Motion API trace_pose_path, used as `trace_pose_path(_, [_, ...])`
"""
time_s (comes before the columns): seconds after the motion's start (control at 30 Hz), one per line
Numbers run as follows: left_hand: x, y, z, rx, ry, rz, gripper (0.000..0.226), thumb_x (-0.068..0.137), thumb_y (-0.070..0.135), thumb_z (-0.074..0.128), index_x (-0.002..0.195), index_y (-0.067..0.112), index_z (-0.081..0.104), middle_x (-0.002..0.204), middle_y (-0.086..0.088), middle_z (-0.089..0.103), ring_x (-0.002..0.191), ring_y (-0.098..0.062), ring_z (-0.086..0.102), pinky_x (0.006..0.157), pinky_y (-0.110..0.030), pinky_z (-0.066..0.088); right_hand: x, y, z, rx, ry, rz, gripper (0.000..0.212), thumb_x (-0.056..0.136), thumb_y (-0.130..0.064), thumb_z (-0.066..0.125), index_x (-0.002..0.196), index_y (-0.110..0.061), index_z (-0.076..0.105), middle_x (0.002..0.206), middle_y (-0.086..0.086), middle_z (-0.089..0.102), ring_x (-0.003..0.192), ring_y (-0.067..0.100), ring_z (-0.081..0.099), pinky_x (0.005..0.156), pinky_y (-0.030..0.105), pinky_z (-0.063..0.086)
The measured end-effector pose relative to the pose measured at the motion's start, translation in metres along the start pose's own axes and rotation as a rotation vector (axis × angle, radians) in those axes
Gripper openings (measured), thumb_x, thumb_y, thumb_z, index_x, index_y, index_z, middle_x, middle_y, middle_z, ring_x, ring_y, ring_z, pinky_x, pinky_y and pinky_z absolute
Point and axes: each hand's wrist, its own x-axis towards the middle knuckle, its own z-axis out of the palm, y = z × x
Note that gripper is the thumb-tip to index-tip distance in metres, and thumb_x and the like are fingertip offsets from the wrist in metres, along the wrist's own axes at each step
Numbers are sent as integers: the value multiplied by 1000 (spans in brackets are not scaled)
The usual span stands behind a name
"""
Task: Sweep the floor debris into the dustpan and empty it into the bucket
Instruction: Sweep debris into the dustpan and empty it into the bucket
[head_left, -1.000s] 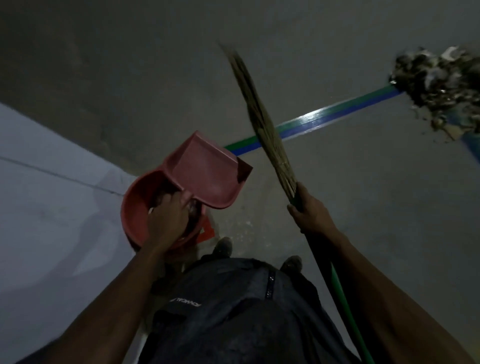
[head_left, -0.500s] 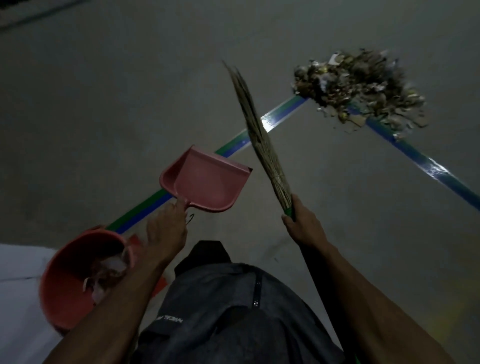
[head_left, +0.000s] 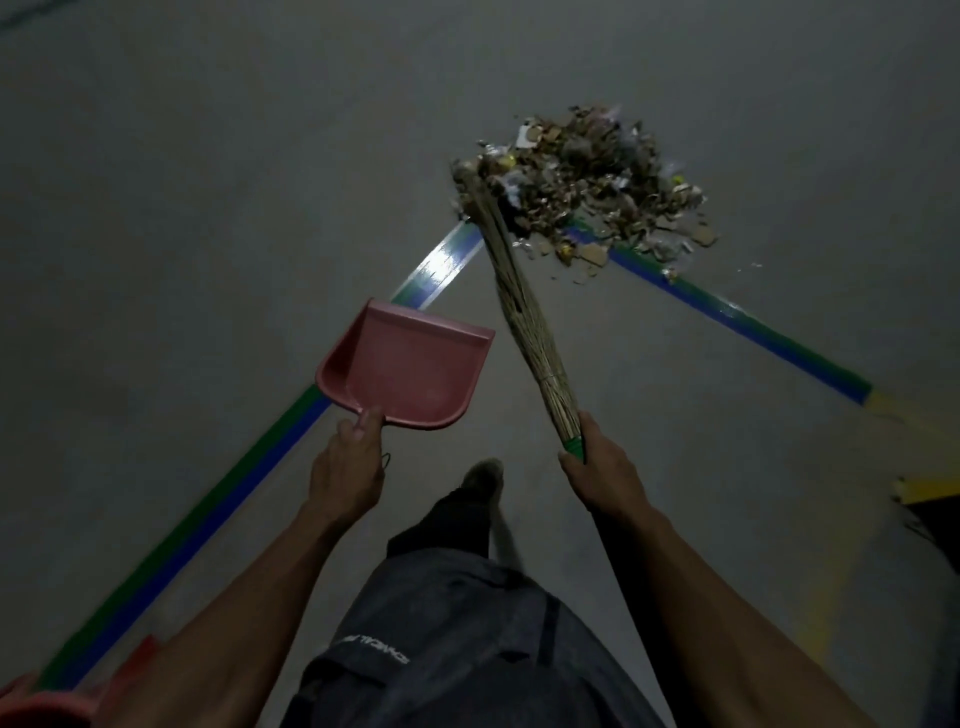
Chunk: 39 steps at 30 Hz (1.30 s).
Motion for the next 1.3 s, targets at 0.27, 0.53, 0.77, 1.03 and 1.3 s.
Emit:
trace_pose_path(0.27, [164,94,-43,68,-70,89,44,92,14,50,133,19,34,105,-12,48,77,-25,49,58,-33,36,110,1,-100,55,44,112,67,98,-30,50,156,-20,17,142,14,50,120,32,54,93,37,45])
trace_pose_path(0.53, [279,195,-39,107,-81,95,48,93,16,47,137,24,30,106,-11,44,69,-23,40,60,-34,35,211,44,-176,166,45,170,68,97,-29,50,156,-22,16,135,16,54,111,32,58,88,34,47])
trace_pose_path(0.77, [362,317,-19,94,-113,85,41,96,15,41,136,22,32,103,-13,44,77,-32,52,65,-39,45,326,116,-268,158,15,152,71,97,-31,50,157,-25,13,140,15,51,115,33,56,91,36,48])
trace_pose_path(1.03, [447,448,-21,83,-92,47,41,93,16,44,134,16,39,96,-18,46,80,-35,52,61,-36,34,433,177,-399,124,22,167,73,91,-31,54,154,-31,18,133,14,55,102,34,60,81,39,54])
trace_pose_path(1.3, [563,514,3,32,-119,-79,43,93,20,48,133,23,33,95,-12,41,74,-30,48,63,-36,41,553,199,-479,107,-23,158,72,87,-32,60,150,-29,26,129,12,58,99,36,63,80,49,57])
